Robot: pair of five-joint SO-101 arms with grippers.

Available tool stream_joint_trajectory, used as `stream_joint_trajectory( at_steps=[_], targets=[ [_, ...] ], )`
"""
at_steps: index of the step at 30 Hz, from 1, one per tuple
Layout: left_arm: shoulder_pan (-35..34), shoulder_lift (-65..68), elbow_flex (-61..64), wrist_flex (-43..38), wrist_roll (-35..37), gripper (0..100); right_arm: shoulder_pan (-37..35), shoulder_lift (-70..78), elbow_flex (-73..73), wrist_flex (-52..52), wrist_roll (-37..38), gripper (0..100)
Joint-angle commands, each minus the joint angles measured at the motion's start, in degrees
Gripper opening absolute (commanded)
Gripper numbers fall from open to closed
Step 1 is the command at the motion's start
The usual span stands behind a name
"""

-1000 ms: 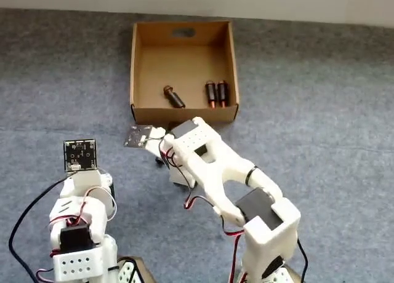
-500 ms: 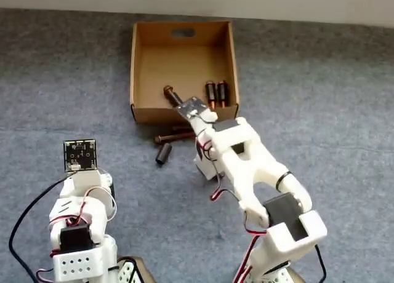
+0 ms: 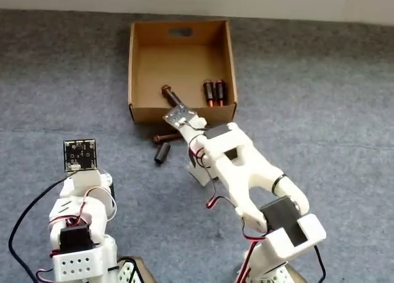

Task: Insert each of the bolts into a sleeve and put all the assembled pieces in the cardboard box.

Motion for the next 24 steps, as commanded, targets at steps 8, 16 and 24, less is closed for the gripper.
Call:
stream_joint_trajectory(
  at_steps=[8,16,24],
  targets=[
    [-0.40,-0.13,-1.98,-1.05,0.18,4,6.73,0.22,1.89,-0.75,10.81,16.3],
    [-0.31,-0.13,-1.98,-1.05,0.09,4,6.99,-2.24,-0.22,-0.75,9.58,0.6],
    [-0.31,0.57,-5.23,-0.79,-2.90,4,7.08,-33.89,6.90,0.31,0.62,0.5]
  ],
)
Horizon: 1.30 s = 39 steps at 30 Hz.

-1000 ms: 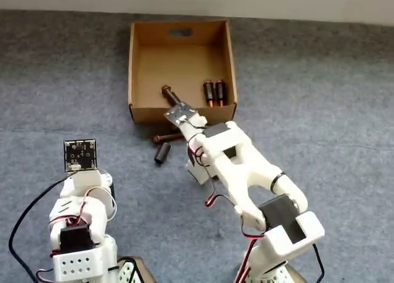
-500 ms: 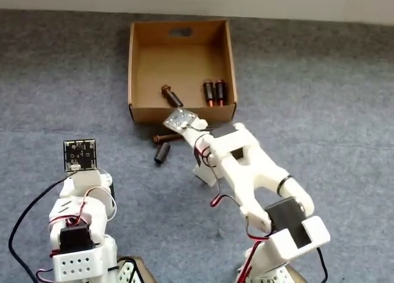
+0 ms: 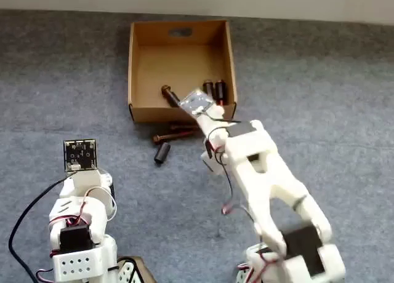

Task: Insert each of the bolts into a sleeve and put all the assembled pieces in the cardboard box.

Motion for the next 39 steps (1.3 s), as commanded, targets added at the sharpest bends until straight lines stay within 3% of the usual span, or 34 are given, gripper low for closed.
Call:
stream_joint_trajectory(
  at_steps=[1,11,14,17,23,26,29,34,39],
  targets=[
    [-0.31,0.57,-4.88,-0.88,-3.60,4,1.10,-19.38,4.44,0.31,-2.29,0.5],
    [1.80,3.12,-14.29,-1.58,-11.60,4,7.78,-51.91,22.81,1.19,-2.29,0.5],
    [1.80,14.20,-25.63,-1.58,-11.69,4,9.63,-55.96,26.95,0.84,-3.25,0.5],
    [2.07,33.54,-41.45,-1.23,-11.69,4,9.71,-58.15,29.32,0.22,-8.44,0.5],
    [10.77,72.84,-73.45,19.60,-11.52,4,9.71,-59.65,31.08,-1.36,-15.03,0.5],
    [16.04,86.64,-85.23,29.89,-11.43,5,9.71,-59.65,34.42,-3.65,-15.30,0.5],
    [20.70,96.31,-92.35,35.96,-11.52,12,9.71,-59.65,38.02,-6.90,-15.21,0.5],
    [26.24,102.81,-95.78,36.04,-11.69,21,9.71,-59.65,39.87,-7.96,-15.21,0.5],
    [26.86,108.18,-93.41,25.67,-6.24,21,9.71,-59.65,40.04,-7.96,-15.30,0.5]
  ],
)
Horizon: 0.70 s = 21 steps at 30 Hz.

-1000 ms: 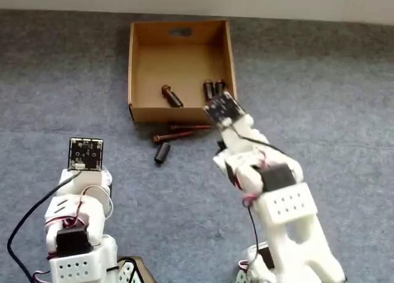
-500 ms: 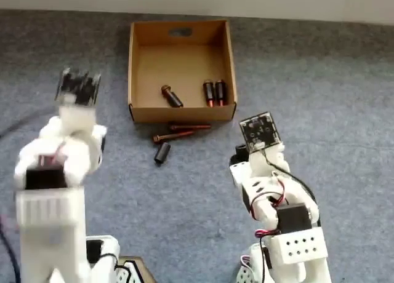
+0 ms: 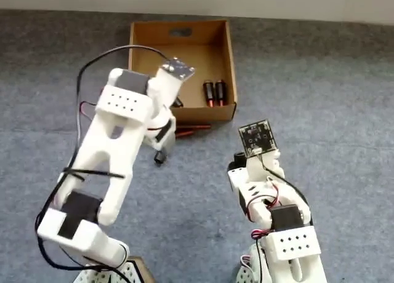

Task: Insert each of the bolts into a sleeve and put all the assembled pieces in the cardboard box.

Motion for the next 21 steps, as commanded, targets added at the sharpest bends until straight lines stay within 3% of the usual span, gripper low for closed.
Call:
stream_joint_trajectory(
  at_steps=[1,12,21],
  targets=[
    [-0.48,3.12,0.22,-7.82,5.71,21,0.57,-0.66,-0.04,-1.01,-0.70,0.5],
    [-3.30,12.35,1.19,-20.84,16.44,21,0.57,-0.66,0.04,-1.01,-0.53,0.5],
    [-3.38,18.24,1.19,-23.47,19.25,21,0.57,-0.66,0.04,-1.01,-0.53,0.5]
  ],
)
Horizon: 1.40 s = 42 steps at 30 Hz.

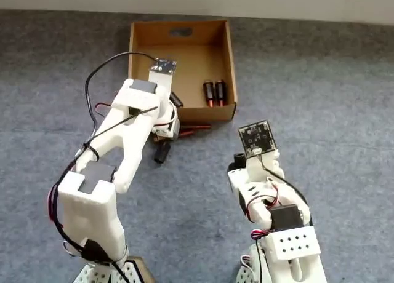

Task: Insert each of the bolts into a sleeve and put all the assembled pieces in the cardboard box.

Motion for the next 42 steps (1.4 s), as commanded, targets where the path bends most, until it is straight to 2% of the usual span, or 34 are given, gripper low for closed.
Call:
stream_joint_trajectory(
  at_steps=[1,6,8,17,23,30,38,42],
  targets=[
    [-0.66,0.04,-0.13,0.09,0.44,21,0.57,-0.66,-0.31,-1.01,-0.53,0.5],
    [-1.71,0.04,-0.31,3.78,-0.26,21,0.57,-0.66,-0.31,-1.01,-0.53,0.5],
    [-1.80,0.13,0.48,3.96,-3.69,21,0.57,-0.66,-0.31,-1.01,-0.53,0.5],
    [-3.30,0.13,1.45,0.44,-10.55,21,0.57,-0.66,-0.31,-1.01,-0.53,0.5],
    [-0.84,0.04,1.36,-1.58,-10.11,21,0.57,-0.57,-0.31,-1.01,-0.53,0.5],
    [0.66,0.66,0.40,-3.78,-2.37,21,0.57,-0.57,-0.22,-1.01,-0.53,0.5],
    [0.92,0.66,0.66,-4.04,-2.64,21,0.57,-0.57,-0.22,-0.92,-0.53,0.5],
    [2.59,0.66,0.75,-4.13,-10.99,21,0.57,-0.57,-0.22,-0.92,-0.53,0.5]
  ],
)
